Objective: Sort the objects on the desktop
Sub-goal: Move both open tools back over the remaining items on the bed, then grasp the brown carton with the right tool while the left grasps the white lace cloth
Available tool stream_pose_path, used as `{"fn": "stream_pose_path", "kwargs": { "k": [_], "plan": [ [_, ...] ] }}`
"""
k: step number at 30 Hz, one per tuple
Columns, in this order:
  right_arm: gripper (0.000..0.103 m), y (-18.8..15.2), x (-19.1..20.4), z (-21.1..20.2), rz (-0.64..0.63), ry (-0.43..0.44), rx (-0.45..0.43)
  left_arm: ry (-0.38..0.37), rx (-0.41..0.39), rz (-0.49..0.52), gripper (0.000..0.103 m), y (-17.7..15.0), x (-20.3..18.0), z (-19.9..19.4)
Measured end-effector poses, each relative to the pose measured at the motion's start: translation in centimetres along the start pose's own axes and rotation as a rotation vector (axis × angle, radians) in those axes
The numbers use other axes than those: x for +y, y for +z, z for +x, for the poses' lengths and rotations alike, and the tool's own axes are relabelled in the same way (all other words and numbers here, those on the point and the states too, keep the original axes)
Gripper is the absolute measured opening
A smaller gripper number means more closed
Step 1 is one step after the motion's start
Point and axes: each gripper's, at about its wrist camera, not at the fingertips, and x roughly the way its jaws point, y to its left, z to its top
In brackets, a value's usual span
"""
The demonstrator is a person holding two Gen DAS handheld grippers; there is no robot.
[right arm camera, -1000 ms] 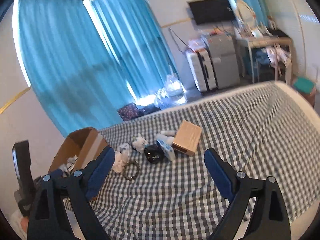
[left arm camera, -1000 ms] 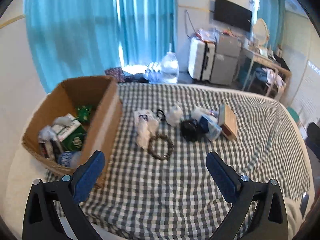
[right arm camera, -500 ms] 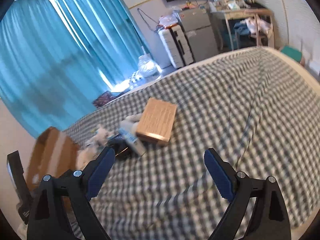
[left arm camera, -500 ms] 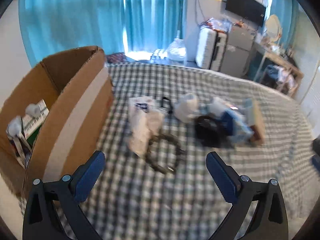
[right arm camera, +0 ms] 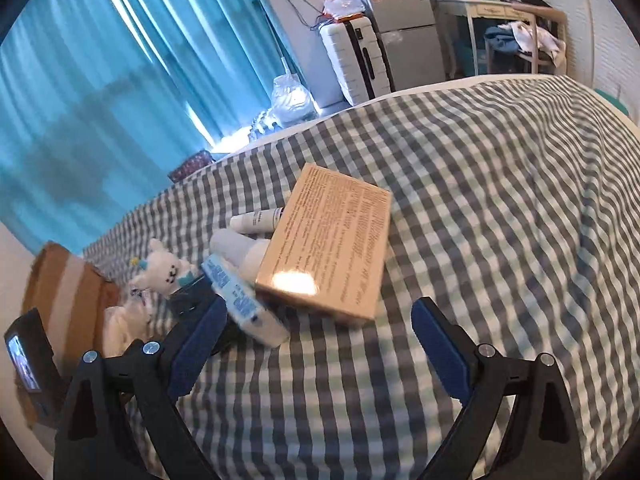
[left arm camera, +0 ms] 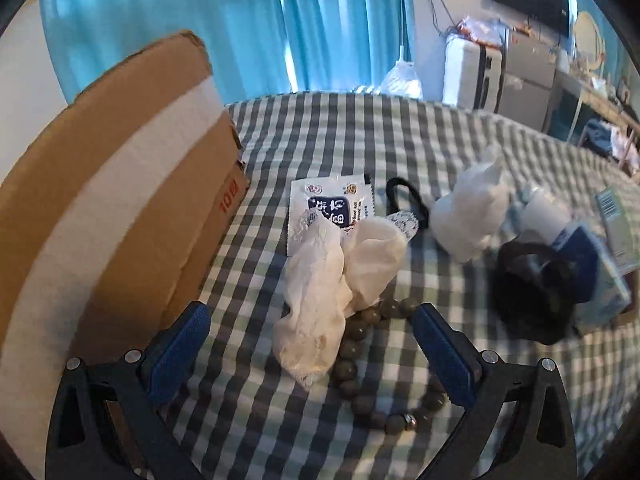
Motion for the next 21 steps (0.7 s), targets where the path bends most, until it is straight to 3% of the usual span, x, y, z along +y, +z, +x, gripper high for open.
{"fn": "stream_pose_path", "kwargs": {
  "k": [6,10,12,15,18,19,20,21],
  "plan": [
    [0.094,1.5,0.0,2.3,0.046,-0.030,-0.011,-0.015,0.025,0.061,0.103,-0.1,-0.6,1.4],
    [0.094,1.9,-0.5,3.6,0.078,-0.005,0.017,-0.059,0.061,-0.003,0.103,-0.2,0.6,2.1],
    [0.083,1.7,-0.2,4.0,0.032,-0.020,0.030,-0.085,0.046,-0.051,0.103,-0.3,1.6,1.7],
    [0.081,1.4,0.2,3.9,-0.027,-0.033,0.028,-0.108,0.024,-0.060,0.100,-0.5,1.7,0.9],
    [0.081,1.2,0.0,3.7,-0.026,-0.022,0.030,-0.120,-0.003,-0.040,0.072,-0.6,1.6,0.2],
    [0.081,1.1,-0.1,3.6,-0.031,-0.021,0.031,-0.135,-0.004,-0.041,0.055,-0.6,1.6,0.0],
    [0.081,1.1,-0.2,3.6,-0.034,-0.019,0.034,-0.150,0.006,-0.040,0.030,-0.5,1.6,0.2],
    [0.081,0.9,-0.2,3.5,-0.042,-0.020,0.038,-0.146,0.039,-0.038,0.020,-0.7,1.8,0.8]
  ]
}}
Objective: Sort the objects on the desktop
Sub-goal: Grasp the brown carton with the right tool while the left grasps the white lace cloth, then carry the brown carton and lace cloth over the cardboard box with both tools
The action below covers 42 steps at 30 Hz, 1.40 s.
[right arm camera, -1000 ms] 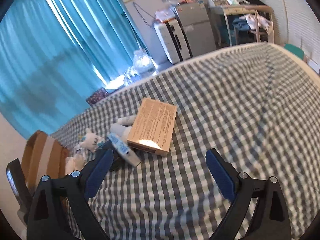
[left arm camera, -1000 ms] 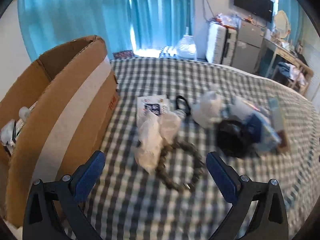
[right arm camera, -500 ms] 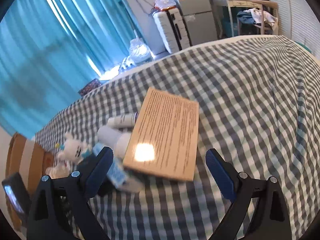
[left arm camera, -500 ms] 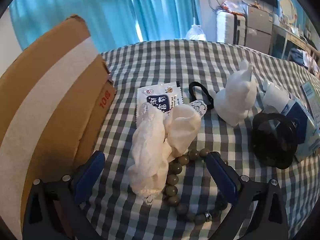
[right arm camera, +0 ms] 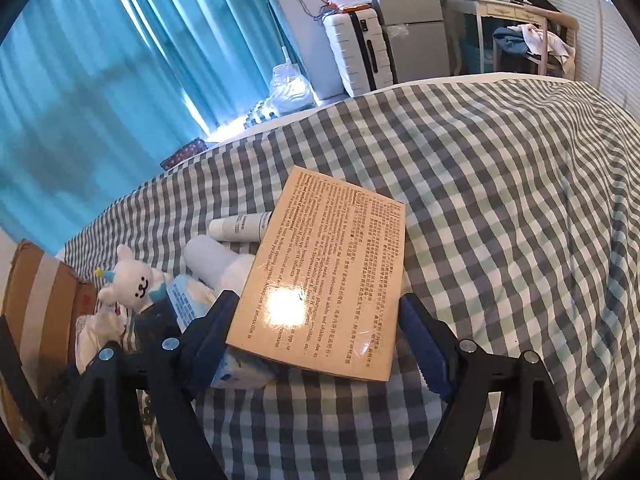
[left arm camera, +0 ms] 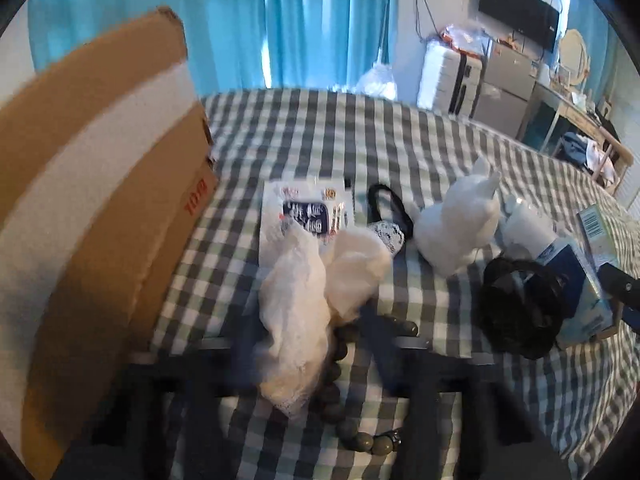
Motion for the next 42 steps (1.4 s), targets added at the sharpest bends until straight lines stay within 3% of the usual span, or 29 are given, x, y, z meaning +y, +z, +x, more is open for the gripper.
{"fn": "stream_pose_path", "kwargs": {
  "k": [3,8,13,20,24,30,42],
  "plan": [
    [0.079,-0.5,-0.1,-1.1,-0.029,-0.020,-0.007,-0.028,0.023,-0.053,0.017,0.3,0.8,0.7],
    [0.079,-1.4,-0.3,-3.4,-0.081,-0.050,-0.005,-0.037,0.011,-0.032,0.016,0.4,0.7,-0.8],
    [0.078,-3.1,-0.9,-6.1,-0.068,-0.044,0.027,-0.081,0.105,-0.064,0.016,0.3,0.9,-2.8],
    [0.078,-5.3,0.4,-9.0,-0.107,-0.030,0.048,-0.115,0.070,0.007,0.016,-1.2,0.1,-8.6],
    [0.077,-7.0,1.5,-11.1,-0.152,-0.022,0.048,-0.150,0.094,0.032,0.016,-2.7,-0.3,-11.1],
    [0.077,-8.7,2.0,-13.9,-0.156,0.002,0.045,-0.187,0.101,0.076,0.016,-3.8,-1.8,-13.4],
    [0.077,-9.0,3.8,-17.9,-0.165,0.043,-0.011,-0.222,0.075,0.113,0.016,-4.5,-2.4,-16.6]
  ]
}}
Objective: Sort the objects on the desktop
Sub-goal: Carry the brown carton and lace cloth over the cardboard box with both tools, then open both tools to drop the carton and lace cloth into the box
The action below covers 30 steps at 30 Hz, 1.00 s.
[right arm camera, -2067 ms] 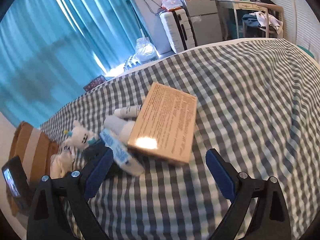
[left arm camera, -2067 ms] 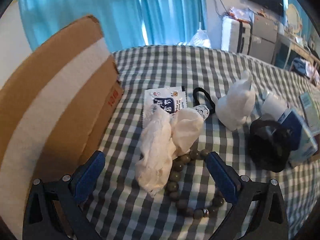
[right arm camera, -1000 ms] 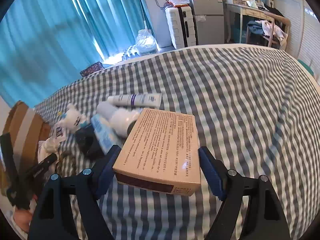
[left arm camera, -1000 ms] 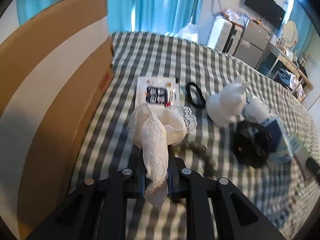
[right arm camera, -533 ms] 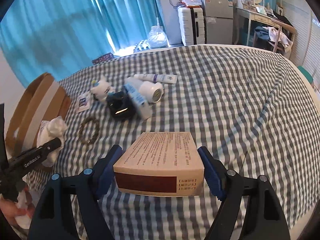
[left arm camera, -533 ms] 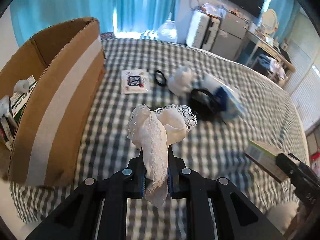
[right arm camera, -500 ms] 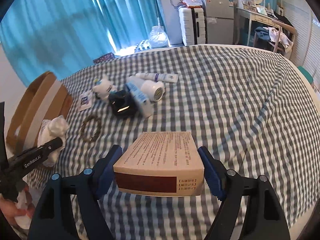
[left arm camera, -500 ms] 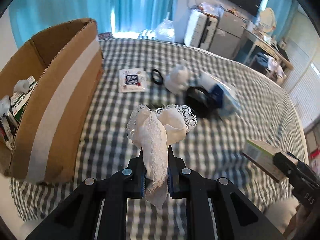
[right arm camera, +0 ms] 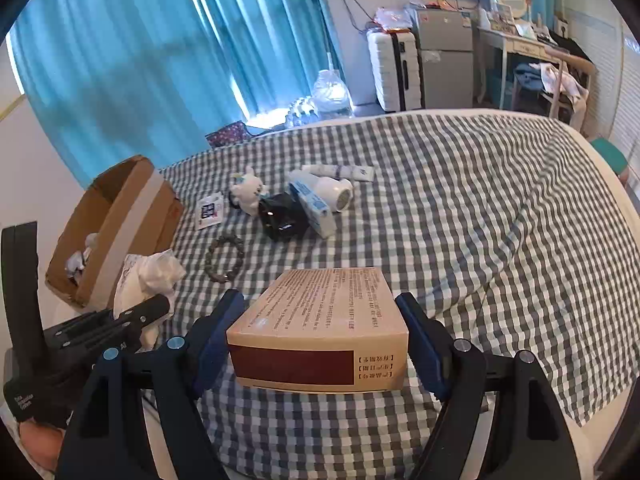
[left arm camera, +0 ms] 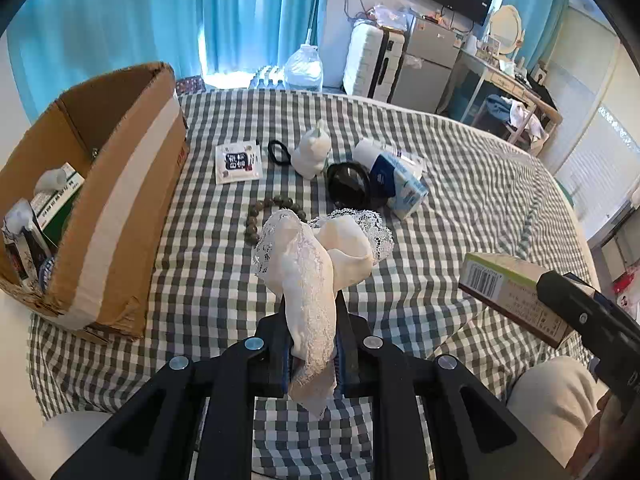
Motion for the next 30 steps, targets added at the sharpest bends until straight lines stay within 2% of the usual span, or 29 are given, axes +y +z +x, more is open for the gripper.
{"fn": "stream_pose_path", "kwargs": {
  "k": [7,12,17,20,24,30],
  "plan": [
    [0.077,0.8,3.0,-1.3,-0.056,0.032,-0.025,-0.001,-0.057,-0.017,0.016,1.5,1.5,-2.6],
    [0.077,2.0,6.2,-3.2,-0.097,0.121,-0.085,-0.027,-0.083,-0.041,0.016,3.5,3.8,-4.5],
    [0.076,4.2,10.3,-3.6,-0.125,0.216,-0.087,-0.028,-0.133,-0.088,0.016,6.5,7.6,-7.3],
    [0.076,5.6,13.6,-3.5,-0.152,0.286,-0.099,0.005,-0.169,-0.102,0.016,8.2,10.4,-8.9],
    [0.076,7.7,18.1,-2.2,-0.177,0.399,-0.087,0.051,-0.190,-0.169,0.016,9.9,15.0,-10.3],
    [0.076,10.7,23.6,0.6,-0.201,0.479,-0.082,0.167,-0.154,-0.207,0.016,12.3,21.3,-8.5]
  ]
}}
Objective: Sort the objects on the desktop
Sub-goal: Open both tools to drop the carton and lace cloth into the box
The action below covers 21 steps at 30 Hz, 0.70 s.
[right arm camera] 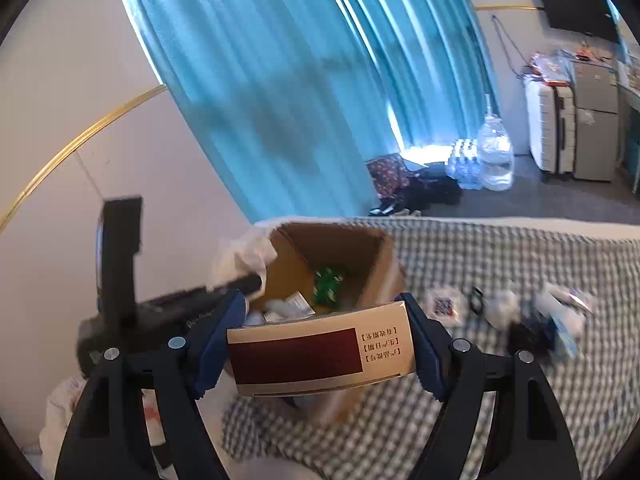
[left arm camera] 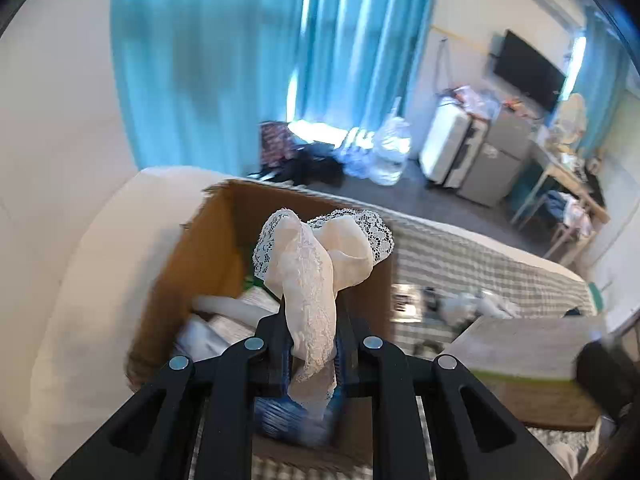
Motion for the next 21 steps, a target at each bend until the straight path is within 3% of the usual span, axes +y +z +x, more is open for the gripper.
{"fn": "stream_pose_path", "kwargs": {
  "k": [6,12,15,17,21],
  "plan": [
    [0.076,1.9,0.7,7.2,0.024,0.007,0.054,0.039,0.072,-0.036,0.016,1.1,2.8,5.9],
    [0.080,2.3,0.2,11.3,0.086,0.044,0.066,0.059,0.144,-0.027,0.020,1.5,3.3,10.2],
    [0.088,2.3,-0.7,11.5,0.117,0.056,0.045,0.078,0.155,-0.031,0.039,1.5,3.4,10.9],
    [0.090,2.2,-1.1,10.8,0.129,0.069,0.010,0.091,0.143,-0.036,0.078,1.5,3.4,10.6],
    [0.091,1.5,-2.6,8.4,0.134,0.023,-0.035,0.170,0.100,-0.004,0.092,1.1,2.6,9.2]
  ]
}}
